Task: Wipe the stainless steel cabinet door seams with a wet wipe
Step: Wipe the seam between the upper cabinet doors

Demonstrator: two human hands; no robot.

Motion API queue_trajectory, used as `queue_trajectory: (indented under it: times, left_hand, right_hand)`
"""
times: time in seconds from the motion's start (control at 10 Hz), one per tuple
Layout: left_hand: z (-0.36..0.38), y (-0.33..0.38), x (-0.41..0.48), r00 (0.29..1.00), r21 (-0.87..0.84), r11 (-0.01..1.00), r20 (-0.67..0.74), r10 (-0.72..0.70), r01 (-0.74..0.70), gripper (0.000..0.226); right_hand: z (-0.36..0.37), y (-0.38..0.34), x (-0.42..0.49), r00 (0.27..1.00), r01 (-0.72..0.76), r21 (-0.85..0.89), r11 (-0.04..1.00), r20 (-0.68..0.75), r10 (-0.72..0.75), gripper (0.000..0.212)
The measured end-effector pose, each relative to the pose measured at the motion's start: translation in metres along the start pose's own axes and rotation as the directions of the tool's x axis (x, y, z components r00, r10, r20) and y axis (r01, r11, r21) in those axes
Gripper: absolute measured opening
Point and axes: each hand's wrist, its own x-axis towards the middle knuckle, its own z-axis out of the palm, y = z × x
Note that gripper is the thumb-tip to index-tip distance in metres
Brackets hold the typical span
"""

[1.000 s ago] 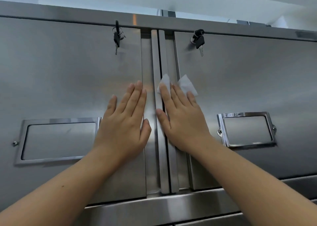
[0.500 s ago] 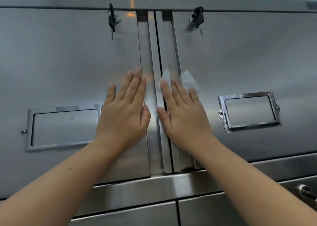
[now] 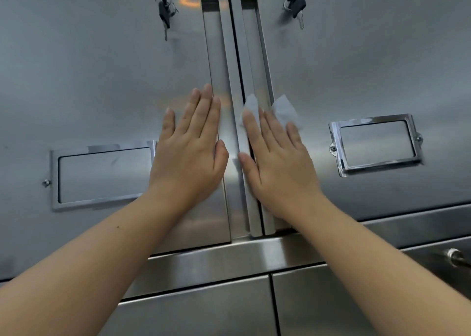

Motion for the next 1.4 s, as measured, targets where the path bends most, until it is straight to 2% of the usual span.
queue_trajectory:
  times: [0.1,0.3,0.5,0.7,1.1,1.3,1.4]
  left_hand:
    - [-0.001,0.001,-0.001,1.0,-0.002,1.0,0.015,-0.008,0.008,0.063]
    - [-0.004,0.001,0.0,0.998,0.003,1.0,0.057,-0.012,0.012,0.067]
    - [-0.002,0.0,0.0,0.999,-0.011,1.0,0.033,-0.004,0.004,0.066]
    - [-0.002,0.0,-0.001,0.999,-0.007,1.0,0.042,-0.004,0.005,0.066]
    - [-0.001,-0.001,0.0,0.999,0.002,1.0,0.041,-0.002,0.002,0.068]
    - [-0.002,-0.002,0.0,0.999,0.006,1.0,0.047,0.003,-0.003,0.067]
    - [-0.003,-0.002,0.0,0.999,0.001,1.0,0.048,0.014,-0.014,0.064]
  right_hand:
    - [0.003,-0.005,-0.041,0.999,0.013,-0.029,0.999,0.05,-0.012,0.06]
    - [-0.005,0.001,-0.021,0.992,0.026,-0.094,0.995,0.128,-0.013,0.065]
    - [-0.001,-0.007,-0.012,0.998,-0.034,-0.01,0.999,0.06,0.035,0.062]
    - [0.003,-0.019,-0.092,0.996,-0.022,-0.033,0.999,0.084,0.025,0.061]
    - [0.001,-0.014,-0.051,0.988,-0.055,-0.016,0.998,0.145,0.056,0.066]
    - [0.001,-0.024,-0.116,0.99,-0.048,-0.022,0.999,0.133,0.051,0.065]
    - [-0.002,-0.019,-0.109,0.991,-0.015,-0.038,0.999,0.136,0.02,0.065]
